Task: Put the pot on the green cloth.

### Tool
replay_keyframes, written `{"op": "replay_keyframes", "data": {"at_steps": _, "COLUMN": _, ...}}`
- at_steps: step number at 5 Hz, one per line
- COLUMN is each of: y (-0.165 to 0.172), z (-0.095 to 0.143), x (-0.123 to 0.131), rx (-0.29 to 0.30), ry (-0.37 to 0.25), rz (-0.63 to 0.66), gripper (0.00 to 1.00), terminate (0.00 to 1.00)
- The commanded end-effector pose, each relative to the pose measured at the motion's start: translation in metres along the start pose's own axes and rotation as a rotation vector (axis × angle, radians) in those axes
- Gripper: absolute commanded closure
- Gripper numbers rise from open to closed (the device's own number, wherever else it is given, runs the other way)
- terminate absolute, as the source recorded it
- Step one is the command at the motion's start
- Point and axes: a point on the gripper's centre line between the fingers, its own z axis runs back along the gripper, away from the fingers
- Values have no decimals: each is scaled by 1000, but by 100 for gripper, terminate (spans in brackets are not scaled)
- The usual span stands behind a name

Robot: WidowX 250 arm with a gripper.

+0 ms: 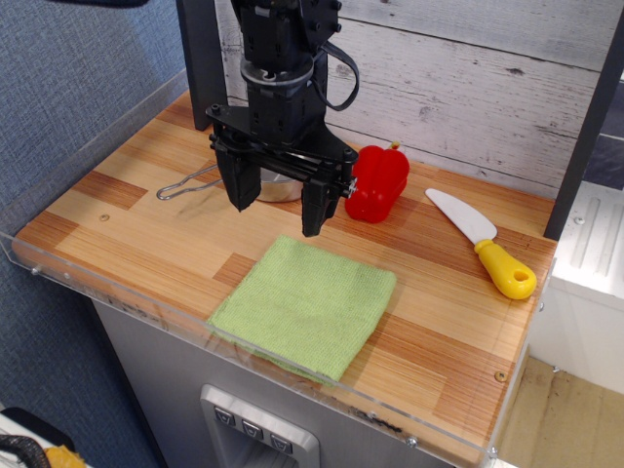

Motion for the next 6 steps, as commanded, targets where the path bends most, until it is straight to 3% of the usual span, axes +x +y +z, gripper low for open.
{"op": "replay_keyframes", "data": {"at_steps": 1, "y": 0, "z": 0, "x": 0, "rx": 0, "ry": 0, "rz": 0, "gripper": 0, "terminate": 0}}
{"op": "replay_keyframes", "data": {"at_steps": 2, "y": -4, "z": -3, "x": 11, "rx": 20, "ry": -57, "rz": -43, "gripper": 0, "terminate": 0}}
{"op": "replay_keyframes", "data": {"at_steps": 3, "y": -8, "z": -6, "x": 37, "rx": 2, "ry": -223, "rz": -102, "gripper": 0, "terminate": 0}}
{"op": "replay_keyframes", "data": {"at_steps": 4, "y": -5, "z": -9, "x": 57, "rx": -46, "ry": -271, "rz": -105, "gripper": 0, "terminate": 0}}
{"op": "replay_keyframes", "data": {"at_steps": 6, "y": 23, "z": -37, "x": 86, "rx": -89, "ry": -215, "rz": -49, "gripper": 0, "terminate": 0}}
